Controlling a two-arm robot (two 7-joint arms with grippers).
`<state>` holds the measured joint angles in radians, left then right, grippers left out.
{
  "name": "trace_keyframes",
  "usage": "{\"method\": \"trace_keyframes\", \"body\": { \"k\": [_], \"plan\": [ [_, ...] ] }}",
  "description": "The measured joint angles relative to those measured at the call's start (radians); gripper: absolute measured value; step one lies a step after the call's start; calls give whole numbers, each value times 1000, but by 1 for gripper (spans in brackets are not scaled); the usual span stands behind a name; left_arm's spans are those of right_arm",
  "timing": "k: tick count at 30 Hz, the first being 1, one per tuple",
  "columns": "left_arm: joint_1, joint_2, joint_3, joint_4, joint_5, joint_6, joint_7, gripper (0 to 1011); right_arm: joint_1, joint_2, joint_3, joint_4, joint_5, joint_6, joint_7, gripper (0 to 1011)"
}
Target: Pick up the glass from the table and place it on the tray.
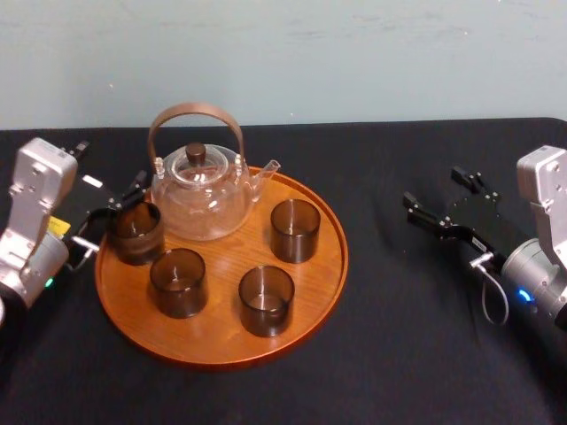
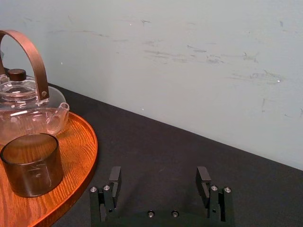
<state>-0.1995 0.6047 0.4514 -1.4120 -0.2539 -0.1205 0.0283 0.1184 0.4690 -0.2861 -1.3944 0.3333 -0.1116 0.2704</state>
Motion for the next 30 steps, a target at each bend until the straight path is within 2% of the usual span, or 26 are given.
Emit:
{"method": "trace_keyframes", "body": {
  "k": [30],
  "plan": [
    [0,0,0,0,0,0,0,1001,0,0,0,0,0,0,0,1002]
  ]
}}
